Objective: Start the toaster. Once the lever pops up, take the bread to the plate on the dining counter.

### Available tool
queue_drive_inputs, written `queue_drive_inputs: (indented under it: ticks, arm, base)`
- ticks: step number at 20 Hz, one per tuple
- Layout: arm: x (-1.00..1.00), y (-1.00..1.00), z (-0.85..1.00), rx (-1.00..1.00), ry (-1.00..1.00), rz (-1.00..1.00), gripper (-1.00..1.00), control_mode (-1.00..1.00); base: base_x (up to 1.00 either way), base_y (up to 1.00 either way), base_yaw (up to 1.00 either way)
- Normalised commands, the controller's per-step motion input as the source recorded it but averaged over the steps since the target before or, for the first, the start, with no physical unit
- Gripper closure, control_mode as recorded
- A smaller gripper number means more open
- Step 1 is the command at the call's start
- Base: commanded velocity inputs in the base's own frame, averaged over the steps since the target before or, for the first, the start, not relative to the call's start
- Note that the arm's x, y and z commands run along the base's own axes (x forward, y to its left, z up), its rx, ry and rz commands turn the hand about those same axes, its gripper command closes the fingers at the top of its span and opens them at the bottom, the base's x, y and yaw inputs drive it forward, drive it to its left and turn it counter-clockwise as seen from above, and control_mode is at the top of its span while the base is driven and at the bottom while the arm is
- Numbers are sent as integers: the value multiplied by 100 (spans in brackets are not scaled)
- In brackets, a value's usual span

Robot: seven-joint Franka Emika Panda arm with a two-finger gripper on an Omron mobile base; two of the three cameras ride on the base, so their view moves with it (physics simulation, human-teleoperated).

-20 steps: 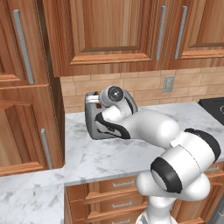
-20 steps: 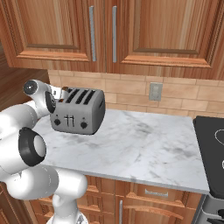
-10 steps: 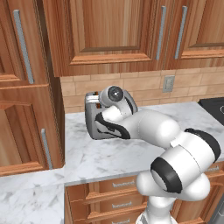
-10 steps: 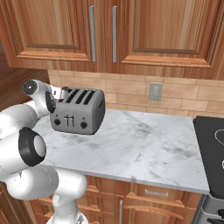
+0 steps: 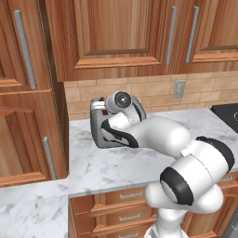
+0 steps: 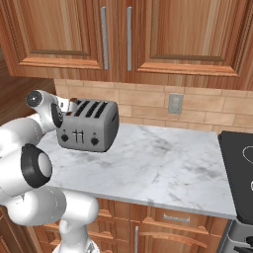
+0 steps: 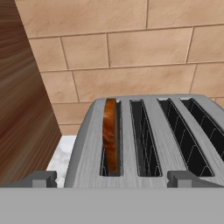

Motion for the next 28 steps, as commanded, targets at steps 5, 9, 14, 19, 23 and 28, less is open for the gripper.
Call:
queue_drive_inputs:
  ticks: [5, 9, 14, 19, 23, 28]
  arm:
    - [0, 0, 0, 0, 0, 0, -100, -100]
    - [0, 0, 0, 0, 0, 0, -100, -100]
    - [0, 0, 0, 0, 0, 0, -100, -100]
    - [1, 0, 0, 0, 0, 0, -100, -100]
    - [25, 0, 0, 0, 0, 0, -100, -100]
    - [33, 1, 0, 0, 0, 0, -100, -100]
  base:
    - [0, 0, 0]
    - [0, 0, 0]
    - [0, 0, 0]
    - [0, 0, 0]
    - [0, 0, 0]
    - [0, 0, 0]
